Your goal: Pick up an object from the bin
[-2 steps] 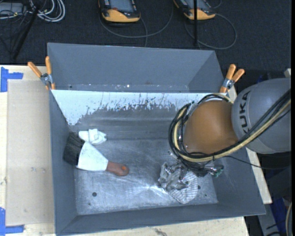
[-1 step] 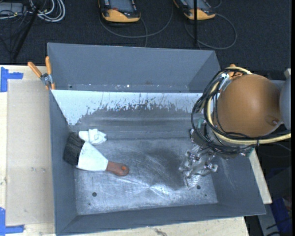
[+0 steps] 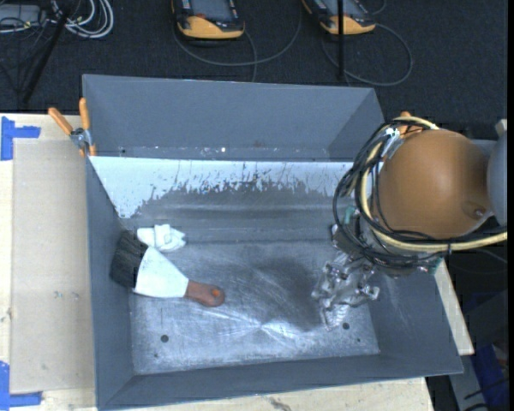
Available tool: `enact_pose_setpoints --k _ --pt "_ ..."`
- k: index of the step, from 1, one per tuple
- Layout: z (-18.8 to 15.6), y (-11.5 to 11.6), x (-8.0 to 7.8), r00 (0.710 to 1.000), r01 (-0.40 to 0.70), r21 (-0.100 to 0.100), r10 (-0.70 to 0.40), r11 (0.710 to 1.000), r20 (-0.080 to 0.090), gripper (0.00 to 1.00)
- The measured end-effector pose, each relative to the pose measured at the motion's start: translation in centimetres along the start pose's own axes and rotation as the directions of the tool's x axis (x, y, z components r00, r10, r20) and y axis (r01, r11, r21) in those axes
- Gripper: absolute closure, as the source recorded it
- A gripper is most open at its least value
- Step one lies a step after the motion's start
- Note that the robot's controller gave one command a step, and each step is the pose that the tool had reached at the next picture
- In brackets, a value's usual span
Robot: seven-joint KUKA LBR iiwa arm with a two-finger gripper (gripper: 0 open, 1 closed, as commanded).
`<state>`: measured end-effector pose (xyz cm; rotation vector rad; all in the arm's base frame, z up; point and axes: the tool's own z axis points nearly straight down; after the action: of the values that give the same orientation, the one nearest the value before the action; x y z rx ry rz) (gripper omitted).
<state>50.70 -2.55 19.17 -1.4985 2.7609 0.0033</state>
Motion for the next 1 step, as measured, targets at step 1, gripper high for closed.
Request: enact_pose_setpoints --k 1 --pt "0.01 -0.01 -0.22 1.0 -0.008 0.0 0.008 1.0 0.0 1.0"
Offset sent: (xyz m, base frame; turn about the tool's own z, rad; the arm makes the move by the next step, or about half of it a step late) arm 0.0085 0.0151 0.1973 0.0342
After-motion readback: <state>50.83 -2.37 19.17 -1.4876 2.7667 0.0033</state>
